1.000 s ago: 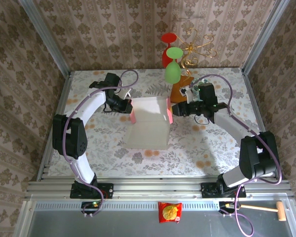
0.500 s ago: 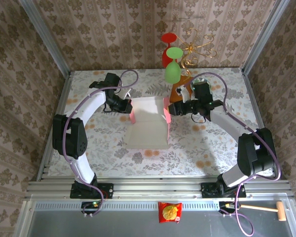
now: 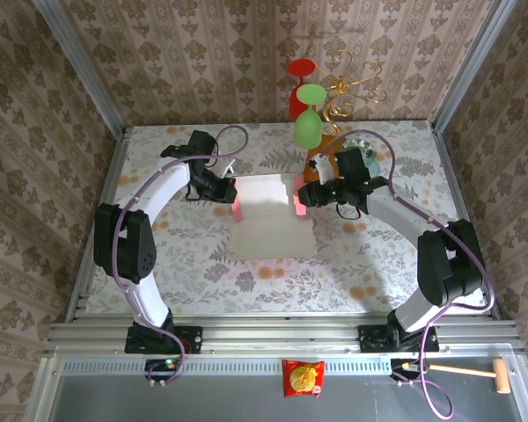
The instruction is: Fold the paper box
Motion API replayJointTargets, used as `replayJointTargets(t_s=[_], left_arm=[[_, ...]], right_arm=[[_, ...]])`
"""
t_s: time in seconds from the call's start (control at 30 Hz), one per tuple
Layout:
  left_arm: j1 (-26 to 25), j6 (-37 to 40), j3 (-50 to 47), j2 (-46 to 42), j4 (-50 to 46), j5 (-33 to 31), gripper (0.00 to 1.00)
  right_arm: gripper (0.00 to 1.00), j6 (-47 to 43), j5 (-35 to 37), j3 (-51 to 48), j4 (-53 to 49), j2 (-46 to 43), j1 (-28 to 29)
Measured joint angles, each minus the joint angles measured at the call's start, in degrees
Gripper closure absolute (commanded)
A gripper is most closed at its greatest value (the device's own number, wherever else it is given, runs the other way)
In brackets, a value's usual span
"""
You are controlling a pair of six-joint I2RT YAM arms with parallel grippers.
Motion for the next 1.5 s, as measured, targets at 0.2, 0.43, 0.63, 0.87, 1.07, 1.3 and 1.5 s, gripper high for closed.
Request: replayJointTargets(t_s=[0.2, 0.43, 0.63, 0.87, 1.07, 1.3, 1.5], left_arm=[[-0.4, 0.0, -0.3, 0.0, 0.0, 0.0, 1.00], [-0.4, 0.0, -0.3, 0.0, -0.3, -0.7, 1.00], [-0.9, -1.0, -0.3, 0.0, -0.3, -2.1, 1.00], [-3.0, -4.5, -1.3, 0.0, 1.5, -5.0, 1.00], [-4.8, -9.1, -1.8, 0.0, 3.7, -8.9, 1.00], [-6.6, -13.7, -2.3, 0.1, 4.4, -12.8, 1.00], [-7.9, -16.5, -2.8, 0.2, 5.2, -14.3, 1.00]], right_arm=[[0.67, 0.1, 5.3, 1.3, -0.1, 1.5, 1.6], [0.91, 1.3, 15.7, 3.7, -1.9, 3.6, 4.2], [1.00, 4.0, 26.6, 4.8, -3.4, 4.5, 8.2], [1.00, 8.9, 40.0, 9.3, -9.3, 7.4, 12.7], [1.00, 15.6, 51.6, 18.8, -20.3, 13.8, 15.8], [1.00, 22.0, 57.5, 25.2, -29.9, 17.9, 17.9], [1.00, 25.0, 61.0, 27.3, -34.7, 19.3, 19.4]])
